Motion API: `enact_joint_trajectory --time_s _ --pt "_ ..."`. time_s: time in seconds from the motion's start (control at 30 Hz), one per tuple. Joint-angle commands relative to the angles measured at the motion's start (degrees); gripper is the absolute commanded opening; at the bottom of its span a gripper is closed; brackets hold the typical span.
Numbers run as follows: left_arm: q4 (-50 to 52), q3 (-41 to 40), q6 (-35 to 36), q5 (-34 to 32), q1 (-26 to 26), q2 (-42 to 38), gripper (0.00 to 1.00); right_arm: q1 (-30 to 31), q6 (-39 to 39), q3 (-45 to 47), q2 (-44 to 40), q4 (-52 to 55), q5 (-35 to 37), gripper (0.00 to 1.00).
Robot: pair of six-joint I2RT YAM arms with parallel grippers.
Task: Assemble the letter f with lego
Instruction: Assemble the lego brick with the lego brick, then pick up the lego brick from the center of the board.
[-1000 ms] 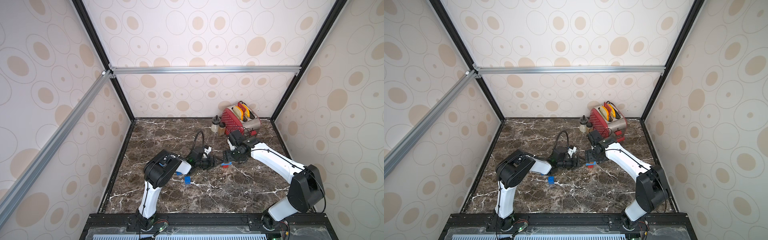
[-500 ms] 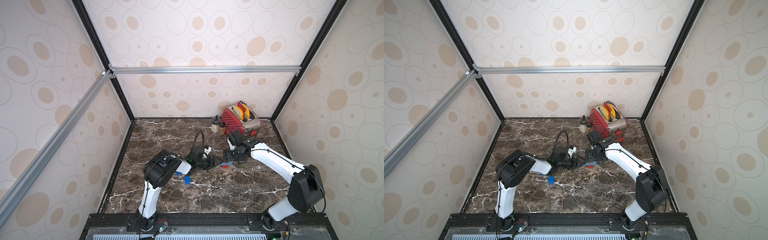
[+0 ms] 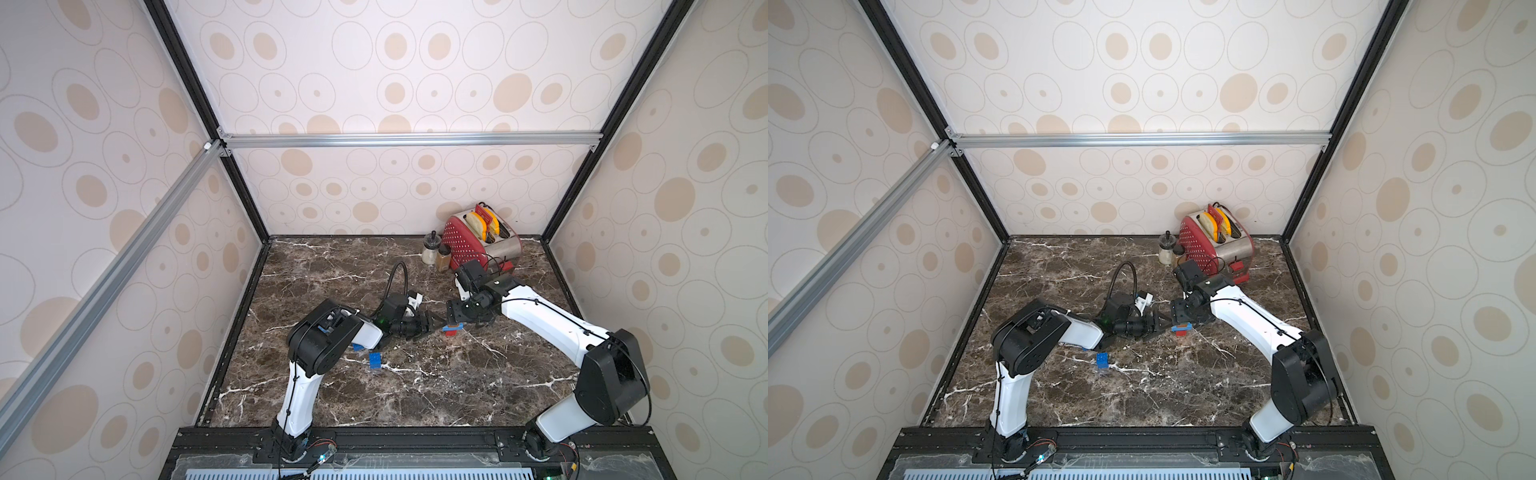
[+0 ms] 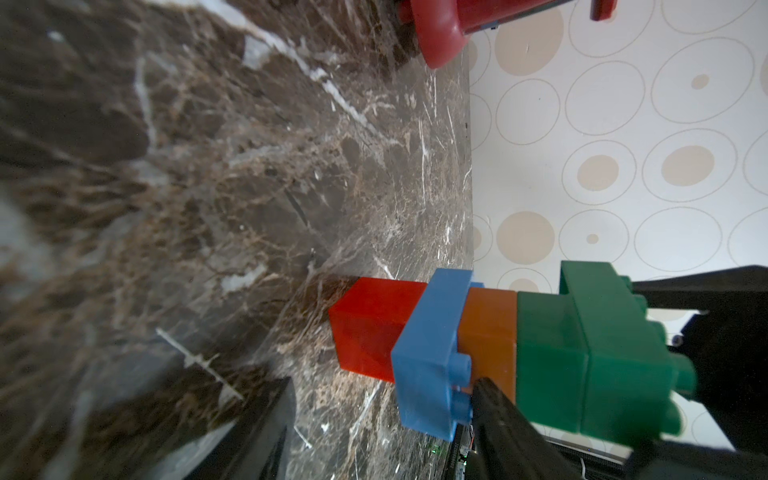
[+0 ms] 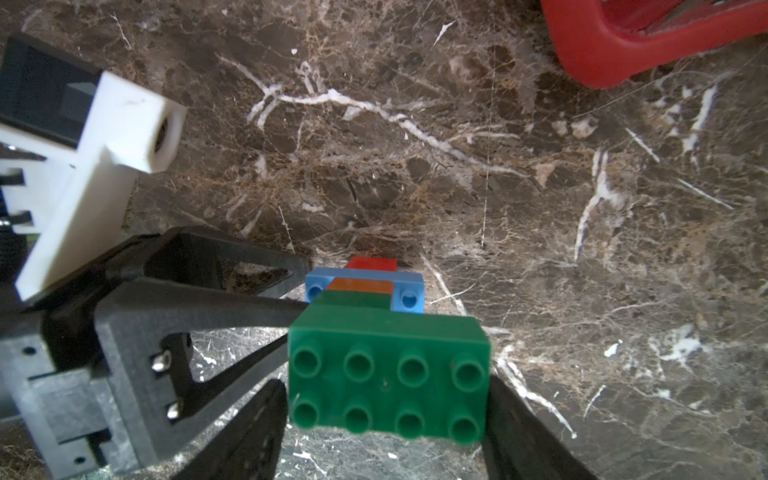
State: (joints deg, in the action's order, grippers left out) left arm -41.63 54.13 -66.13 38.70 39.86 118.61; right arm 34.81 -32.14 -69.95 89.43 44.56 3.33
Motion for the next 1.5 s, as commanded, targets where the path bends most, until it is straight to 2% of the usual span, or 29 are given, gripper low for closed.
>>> enact_joint_trajectory --time_s 0.0,0.63,1.1,1.47 --pt "-1.6 -0.19 -0.49 0.31 -0.31 -0.31 0.69 0.44 -1.03 0.88 0.38 0.36 0.69 0.76" --pt "-2.32 -0.73 -1.18 0.37 -0.31 -0.33 0.69 0.54 -2.55 1.11 0.84 -0.61 1.67 0.65" --pt "-1.86 -0.69 -1.01 0.36 -0.31 -0.66 0.7 1.48 -1.8 0.61 3.25 0.85 2.82 0.62" --pt "1.83 -1.43 1.58 -0.31 -0.93 -4.93 0.77 1.52 -1.35 -0.71 1.98 2.31 3.76 0.61"
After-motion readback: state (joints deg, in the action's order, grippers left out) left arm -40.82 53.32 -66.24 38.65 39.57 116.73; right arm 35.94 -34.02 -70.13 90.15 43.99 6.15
